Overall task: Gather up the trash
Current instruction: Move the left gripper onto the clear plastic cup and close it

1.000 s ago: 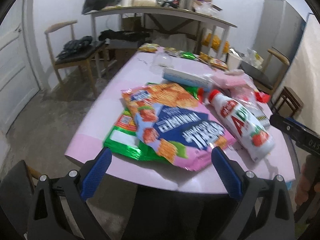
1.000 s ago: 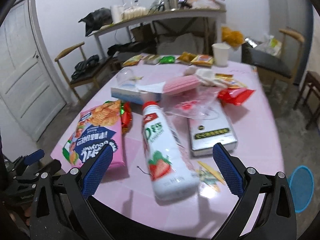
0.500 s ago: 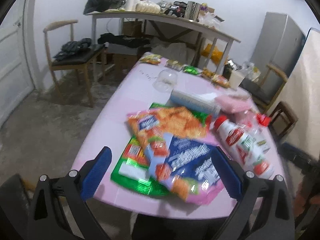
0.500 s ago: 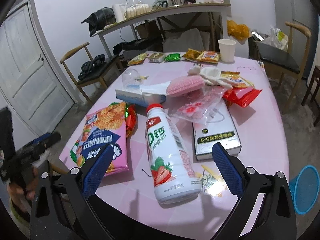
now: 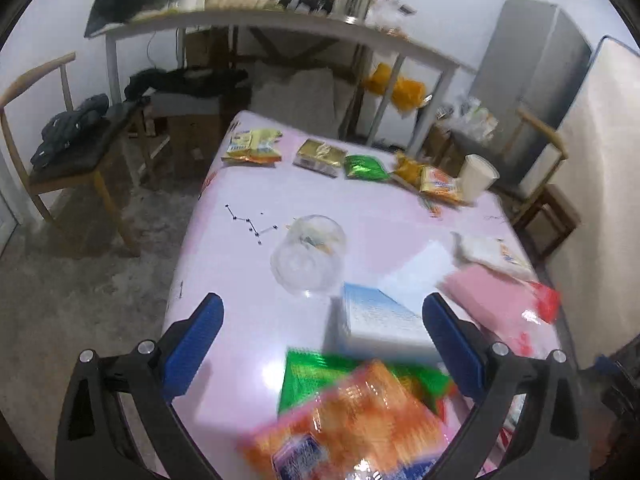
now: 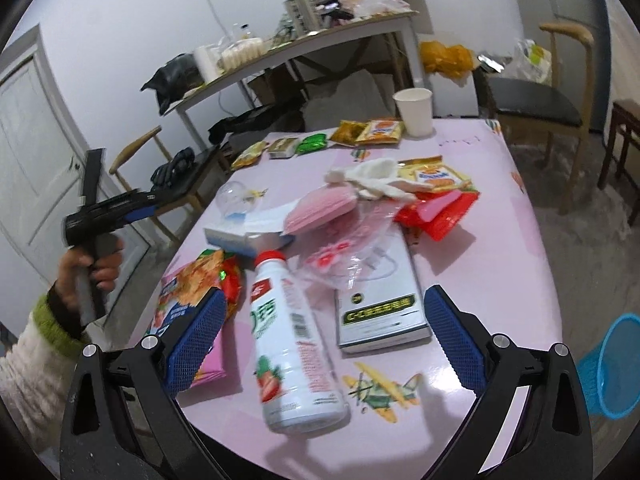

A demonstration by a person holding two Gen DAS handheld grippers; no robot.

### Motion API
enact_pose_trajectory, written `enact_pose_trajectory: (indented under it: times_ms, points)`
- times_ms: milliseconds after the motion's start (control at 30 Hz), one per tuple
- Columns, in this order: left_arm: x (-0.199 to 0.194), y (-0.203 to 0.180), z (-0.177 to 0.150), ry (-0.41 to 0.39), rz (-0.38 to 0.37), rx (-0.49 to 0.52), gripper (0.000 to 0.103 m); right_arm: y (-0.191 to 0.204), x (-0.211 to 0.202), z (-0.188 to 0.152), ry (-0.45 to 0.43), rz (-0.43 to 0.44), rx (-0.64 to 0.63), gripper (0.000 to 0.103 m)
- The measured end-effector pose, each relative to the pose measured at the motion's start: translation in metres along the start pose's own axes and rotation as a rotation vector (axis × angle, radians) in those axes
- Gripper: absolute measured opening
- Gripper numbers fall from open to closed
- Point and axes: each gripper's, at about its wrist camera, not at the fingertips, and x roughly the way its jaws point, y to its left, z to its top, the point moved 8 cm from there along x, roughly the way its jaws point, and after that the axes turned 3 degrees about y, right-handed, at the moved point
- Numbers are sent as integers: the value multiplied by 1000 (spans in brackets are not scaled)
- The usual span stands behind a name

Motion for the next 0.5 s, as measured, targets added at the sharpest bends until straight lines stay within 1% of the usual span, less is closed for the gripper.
enact_pose_trajectory:
  times_ms: [67, 133, 200, 400, 433, 500]
  points:
    - [28, 1, 15, 40, -2, -14, 97, -11, 2, 3, 6, 8, 33, 95]
    - [50, 2, 23, 69, -2, -32, 97, -20, 4, 5, 7, 9, 54, 95]
    - [74, 3, 29, 100, 21, -37, 96, -28, 6, 7, 8, 2, 69, 95]
    - [117, 5, 30, 168, 99, -20, 79, -44, 13, 5, 23, -5, 94, 95]
    - [121, 7, 29, 179, 102, -31, 74, -46, 15, 4, 29, -3, 99, 95]
    - [127, 11, 27, 187, 84, -70, 69, -47, 17, 2, 35, 3, 104, 95]
